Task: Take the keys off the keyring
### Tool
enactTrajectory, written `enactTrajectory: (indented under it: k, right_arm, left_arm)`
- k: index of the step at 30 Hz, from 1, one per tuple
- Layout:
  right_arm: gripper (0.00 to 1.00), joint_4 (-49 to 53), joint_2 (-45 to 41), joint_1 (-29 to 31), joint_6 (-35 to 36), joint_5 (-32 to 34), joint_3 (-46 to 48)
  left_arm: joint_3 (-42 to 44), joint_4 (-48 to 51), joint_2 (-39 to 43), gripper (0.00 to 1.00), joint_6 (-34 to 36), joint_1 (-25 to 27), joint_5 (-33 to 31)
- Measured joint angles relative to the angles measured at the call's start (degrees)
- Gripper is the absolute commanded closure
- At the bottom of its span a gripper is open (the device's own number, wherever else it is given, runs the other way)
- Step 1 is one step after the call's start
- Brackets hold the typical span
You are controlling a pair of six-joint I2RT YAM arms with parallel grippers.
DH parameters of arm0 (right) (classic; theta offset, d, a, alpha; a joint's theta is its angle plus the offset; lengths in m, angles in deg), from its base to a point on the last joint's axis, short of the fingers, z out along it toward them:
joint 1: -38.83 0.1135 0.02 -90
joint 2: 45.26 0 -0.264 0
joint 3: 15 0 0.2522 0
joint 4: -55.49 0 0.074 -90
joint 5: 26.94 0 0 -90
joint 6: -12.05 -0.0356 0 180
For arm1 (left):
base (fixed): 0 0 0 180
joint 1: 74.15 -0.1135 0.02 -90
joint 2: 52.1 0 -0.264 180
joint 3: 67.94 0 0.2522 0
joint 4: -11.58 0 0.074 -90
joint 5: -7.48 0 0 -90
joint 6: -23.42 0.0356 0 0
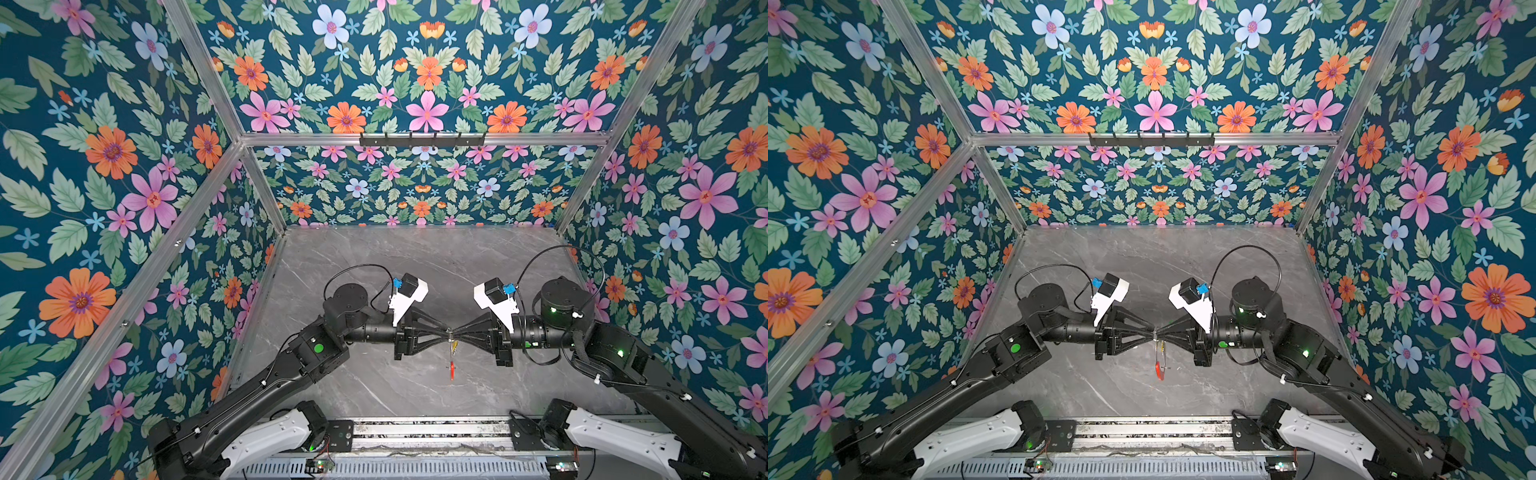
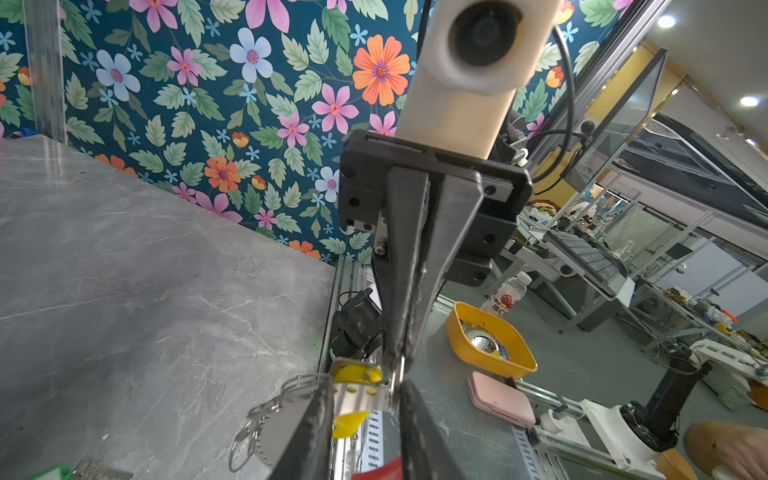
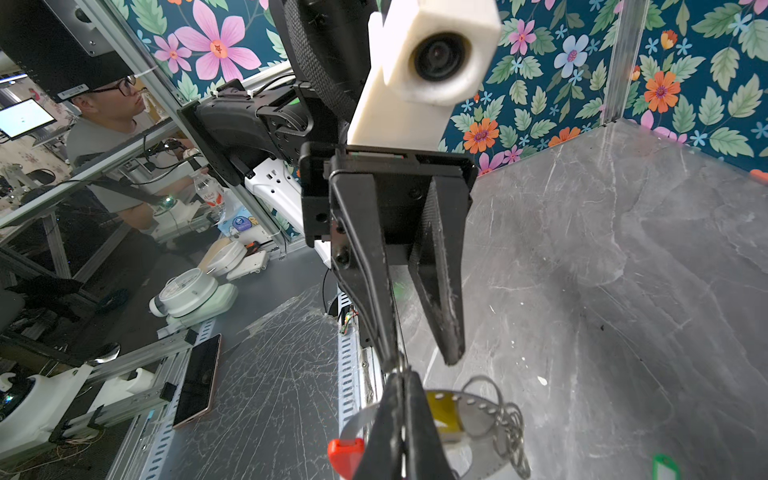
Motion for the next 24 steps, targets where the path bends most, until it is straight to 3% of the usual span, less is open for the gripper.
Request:
enactTrajectory:
  k: [24]
  right_arm:
    - [1.0, -0.2, 1.5, -0.6, -0.4, 0.2, -0.1]
  left_arm:
    - [-0.7, -0.2, -1.1, 1.0, 0.0, 0.0, 2.4]
